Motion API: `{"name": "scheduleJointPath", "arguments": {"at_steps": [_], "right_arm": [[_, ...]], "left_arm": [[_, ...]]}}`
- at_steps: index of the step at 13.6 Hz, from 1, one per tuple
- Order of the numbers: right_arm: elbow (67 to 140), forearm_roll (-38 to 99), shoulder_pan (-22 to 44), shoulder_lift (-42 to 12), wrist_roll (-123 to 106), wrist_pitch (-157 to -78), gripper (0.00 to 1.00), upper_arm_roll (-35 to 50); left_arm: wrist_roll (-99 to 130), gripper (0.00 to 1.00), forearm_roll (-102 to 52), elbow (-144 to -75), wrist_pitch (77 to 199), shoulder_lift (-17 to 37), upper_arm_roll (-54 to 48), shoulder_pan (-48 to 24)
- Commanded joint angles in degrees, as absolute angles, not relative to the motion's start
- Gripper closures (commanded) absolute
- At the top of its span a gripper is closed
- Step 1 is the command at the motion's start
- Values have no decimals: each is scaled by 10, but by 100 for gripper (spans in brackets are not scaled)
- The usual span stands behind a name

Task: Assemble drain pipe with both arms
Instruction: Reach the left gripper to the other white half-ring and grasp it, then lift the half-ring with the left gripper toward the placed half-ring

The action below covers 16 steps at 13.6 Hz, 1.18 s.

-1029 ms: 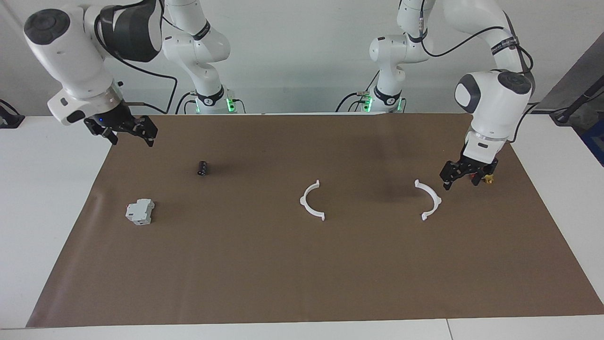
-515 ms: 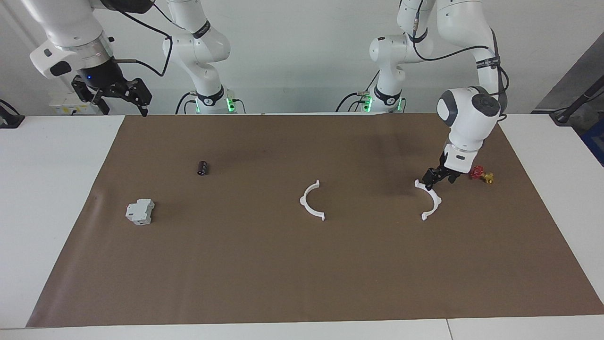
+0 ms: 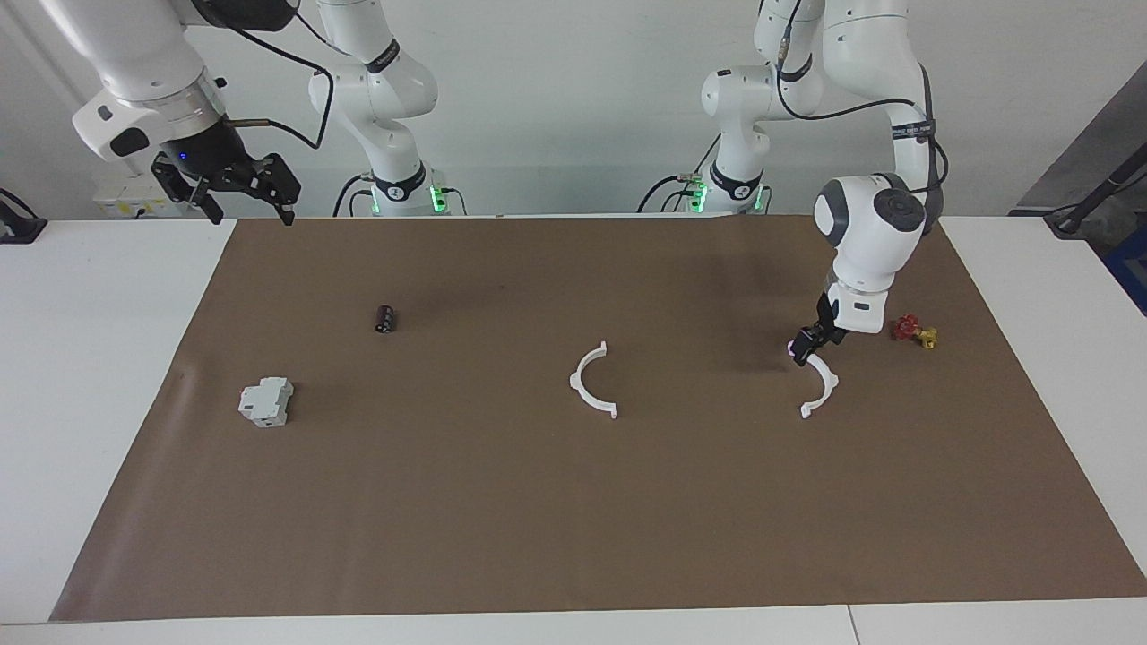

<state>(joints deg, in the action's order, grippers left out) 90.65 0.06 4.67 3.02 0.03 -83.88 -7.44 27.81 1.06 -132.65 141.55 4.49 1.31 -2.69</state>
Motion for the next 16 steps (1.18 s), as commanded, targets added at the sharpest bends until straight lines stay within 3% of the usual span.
{"name": "scheduleJointPath", "arguments": {"at_steps": [1,6,7,8,9,10,12,13,16], "right_arm": [[918,8,55,33,14,-852,0,-74],[940,-32,75,38,-8,-872,0,-76],[937,-31,73,38,-8,-868,0,-76],[933,-22,73,36,-6,-861,0,-76],[932,-10,72,36,-5,-860,0,-79],[932,-9,71,36,-6,-860,0,-80],[932,-9,72,37,-4,-863,0,-82],[933,-9,72,36,-4,-867,0,-81],[933,-9,72,38,-6,-867,0,-81]], "left_arm": [[290,0,15,-1334,1429,44,18,-29],[287,0,16,-1346,1458,53,18,-25],[288,4,15,-1346,1459,54,18,-25],[291,12,16,-1346,1460,54,17,-26],[290,26,16,-1346,1460,54,17,-28],[289,42,16,-1346,1460,54,18,-31],[285,85,16,-1342,1456,54,17,-31],[285,97,16,-1339,1455,54,17,-32],[285,100,16,-1318,1451,64,17,-33]]}}
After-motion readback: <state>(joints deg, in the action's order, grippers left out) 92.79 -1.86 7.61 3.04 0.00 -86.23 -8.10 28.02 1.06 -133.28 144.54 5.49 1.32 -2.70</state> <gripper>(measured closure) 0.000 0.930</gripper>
